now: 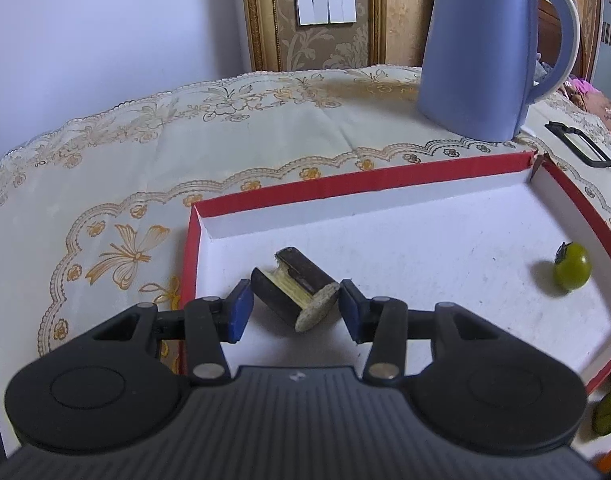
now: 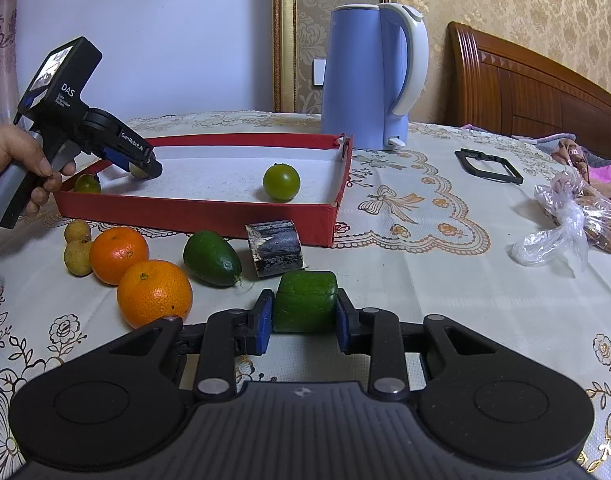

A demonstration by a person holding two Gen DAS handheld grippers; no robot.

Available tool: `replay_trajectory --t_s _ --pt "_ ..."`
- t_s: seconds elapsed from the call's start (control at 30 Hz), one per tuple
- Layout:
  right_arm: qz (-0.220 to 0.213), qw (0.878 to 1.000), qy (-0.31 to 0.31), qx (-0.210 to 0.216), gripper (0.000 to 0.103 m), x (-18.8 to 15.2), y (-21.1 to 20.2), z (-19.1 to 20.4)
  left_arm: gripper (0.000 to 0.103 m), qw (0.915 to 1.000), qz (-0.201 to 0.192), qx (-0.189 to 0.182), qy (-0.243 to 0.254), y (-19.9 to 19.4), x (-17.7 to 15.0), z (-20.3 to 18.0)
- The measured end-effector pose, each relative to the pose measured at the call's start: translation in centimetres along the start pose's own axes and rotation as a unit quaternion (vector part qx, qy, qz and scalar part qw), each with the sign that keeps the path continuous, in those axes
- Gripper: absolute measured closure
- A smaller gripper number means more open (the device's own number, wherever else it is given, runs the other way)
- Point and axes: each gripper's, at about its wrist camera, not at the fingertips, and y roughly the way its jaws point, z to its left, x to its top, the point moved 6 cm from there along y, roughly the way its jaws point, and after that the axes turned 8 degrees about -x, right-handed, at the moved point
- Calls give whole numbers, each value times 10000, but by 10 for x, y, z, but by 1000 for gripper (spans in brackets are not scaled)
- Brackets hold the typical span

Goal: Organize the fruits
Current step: 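Lower the dark slice into the red tray and open the left gripper, then carry the cucumber chunk into the red tray and open the right gripper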

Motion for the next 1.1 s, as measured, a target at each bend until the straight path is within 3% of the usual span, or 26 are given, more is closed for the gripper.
replay_trajectory --t_s 0.47,0.7,0.77,0.83,0.9,1.1 --pt "0 10000 -2 0 72 0 0 0 59 9998 -176 21 120 -13 6 -4" --pt "-3 10000 -12 -5 72 0 0 0 58 9984 -546 20 130 -44 14 -5" --pt "-6 10000 -26 -11 72 0 0 1 53 9966 -809 42 163 -64 14 -6" --pt "-8 10000 -42 -20 72 0 0 1 37 9937 -1100 78 186 -85 12 -9" --pt "-11 10000 -56 -26 72 0 0 1 29 9898 -1400 102 253 -107 5 -13" --pt "-33 9999 -126 -77 72 0 -1 3 23 9846 -1717 -20 326 -135 -30 -27"
